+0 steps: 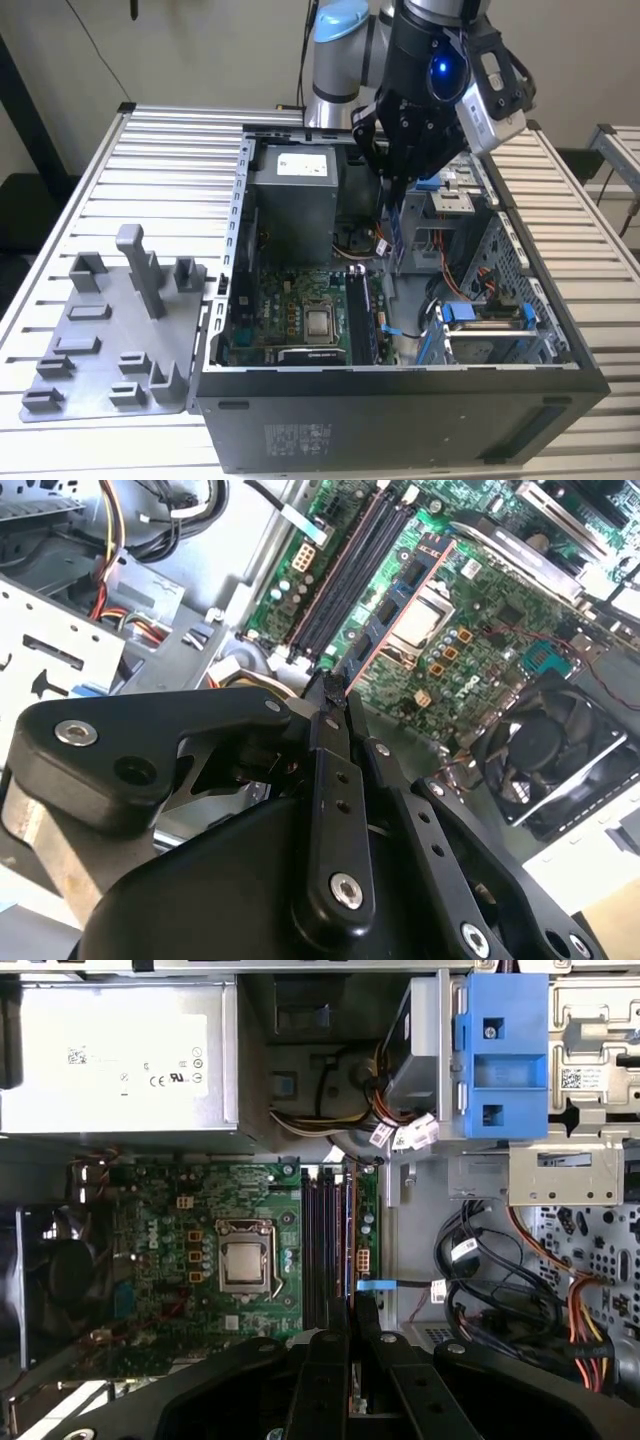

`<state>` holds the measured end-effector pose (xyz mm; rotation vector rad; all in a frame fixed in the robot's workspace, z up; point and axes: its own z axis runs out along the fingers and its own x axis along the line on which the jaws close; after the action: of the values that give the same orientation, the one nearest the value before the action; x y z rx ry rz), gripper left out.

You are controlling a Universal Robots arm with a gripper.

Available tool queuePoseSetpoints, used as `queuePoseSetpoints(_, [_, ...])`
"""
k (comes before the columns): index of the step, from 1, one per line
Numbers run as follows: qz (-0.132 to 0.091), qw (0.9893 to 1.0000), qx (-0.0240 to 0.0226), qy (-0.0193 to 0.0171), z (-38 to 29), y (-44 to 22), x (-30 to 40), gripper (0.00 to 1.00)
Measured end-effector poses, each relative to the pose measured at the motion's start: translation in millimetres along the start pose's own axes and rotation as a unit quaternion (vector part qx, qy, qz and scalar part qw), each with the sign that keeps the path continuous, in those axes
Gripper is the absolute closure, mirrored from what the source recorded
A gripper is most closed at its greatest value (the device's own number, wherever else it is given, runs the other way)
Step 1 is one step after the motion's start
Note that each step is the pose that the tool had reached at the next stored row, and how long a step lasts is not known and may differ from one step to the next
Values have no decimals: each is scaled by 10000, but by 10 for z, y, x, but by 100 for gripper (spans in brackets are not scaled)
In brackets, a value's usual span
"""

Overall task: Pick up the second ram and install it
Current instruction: 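Insert the second ram into the second slot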

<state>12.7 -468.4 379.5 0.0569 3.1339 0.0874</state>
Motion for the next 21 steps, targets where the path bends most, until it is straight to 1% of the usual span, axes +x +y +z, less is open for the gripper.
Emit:
queuePoseSetpoints(17, [-1, 10000, -1, -15, 120, -7, 2, 86])
queuePoseSetpoints(21, [-1, 10000, 0, -16, 133, -8, 2, 86])
